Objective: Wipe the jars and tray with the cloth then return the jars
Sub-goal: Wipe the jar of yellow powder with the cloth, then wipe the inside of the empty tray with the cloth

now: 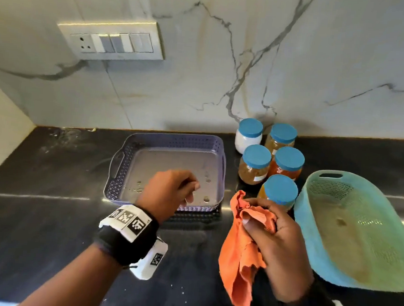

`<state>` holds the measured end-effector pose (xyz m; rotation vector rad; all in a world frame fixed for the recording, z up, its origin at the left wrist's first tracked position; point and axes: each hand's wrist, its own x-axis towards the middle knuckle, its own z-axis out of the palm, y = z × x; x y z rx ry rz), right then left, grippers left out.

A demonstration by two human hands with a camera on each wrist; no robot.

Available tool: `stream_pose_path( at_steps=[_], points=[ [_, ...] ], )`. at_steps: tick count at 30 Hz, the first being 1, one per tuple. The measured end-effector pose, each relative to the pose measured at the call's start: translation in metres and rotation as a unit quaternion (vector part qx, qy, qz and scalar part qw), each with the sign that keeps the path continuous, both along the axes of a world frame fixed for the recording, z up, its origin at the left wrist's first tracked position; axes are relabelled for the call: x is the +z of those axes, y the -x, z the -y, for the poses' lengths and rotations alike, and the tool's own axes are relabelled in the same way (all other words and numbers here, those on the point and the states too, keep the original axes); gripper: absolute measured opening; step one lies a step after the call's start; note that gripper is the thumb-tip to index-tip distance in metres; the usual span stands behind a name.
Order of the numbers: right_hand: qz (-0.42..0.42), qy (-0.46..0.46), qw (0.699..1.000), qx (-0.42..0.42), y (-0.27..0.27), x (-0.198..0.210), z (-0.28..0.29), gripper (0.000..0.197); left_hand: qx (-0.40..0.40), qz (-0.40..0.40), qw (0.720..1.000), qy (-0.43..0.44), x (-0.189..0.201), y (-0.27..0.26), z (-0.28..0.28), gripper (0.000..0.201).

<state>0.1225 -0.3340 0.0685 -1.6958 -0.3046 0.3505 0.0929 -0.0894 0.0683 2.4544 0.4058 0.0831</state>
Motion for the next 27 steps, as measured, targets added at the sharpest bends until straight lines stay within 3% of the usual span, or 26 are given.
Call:
stream_pose_path(
  at_steps=[4, 8, 12, 17, 20, 22, 24, 25, 27],
  points=[
    [-0.028, 0.092, 0.995, 0.028, 0.009, -0.007, -0.03, 0.027, 0.071, 0.009, 0.997, 0.017, 0.003, 0.038, -0.059, 0.01],
    [-0.05, 0.085, 0.993, 0.058, 0.007, 0.002, -0.06, 0.028, 0.126, 0.027, 0.992, -0.002, 0.004, 0.052, -0.117, 0.018],
    [0.03, 0.111, 0.992, 0.05, -0.009, 0.028, -0.106, 0.02, 0.141, -0.005, 0.987, -0.071, 0.004, 0.049, -0.175, 0.034],
    [0.184, 0.179, 0.965, 0.054, -0.051, 0.058, -0.183, 0.02, 0.123, -0.141, 0.978, -0.098, -0.018, 0.037, -0.23, 0.047],
    [0.235, 0.323, 0.899, 0.177, -0.07, 0.064, -0.236, 0.019, 0.083, -0.199, 0.973, -0.081, -0.034, 0.028, -0.243, 0.051],
    [0.258, 0.432, 0.815, 0.288, -0.082, 0.054, -0.268, 0.014, 0.067, -0.216, 0.972, -0.06, -0.043, 0.023, -0.247, 0.053],
    [0.287, 0.519, 0.705, 0.39, -0.096, 0.036, -0.294, 0.015, 0.063, -0.216, 0.973, -0.059, -0.052, 0.018, -0.25, 0.059],
    [0.297, 0.539, 0.667, 0.419, -0.102, 0.027, -0.305, 0.014, 0.062, -0.217, 0.972, -0.062, -0.056, 0.016, -0.251, 0.061],
    [0.307, 0.553, 0.634, 0.445, -0.114, 0.014, -0.331, 0.009, 0.062, -0.222, 0.971, -0.055, -0.064, 0.014, -0.253, 0.06]
  ],
)
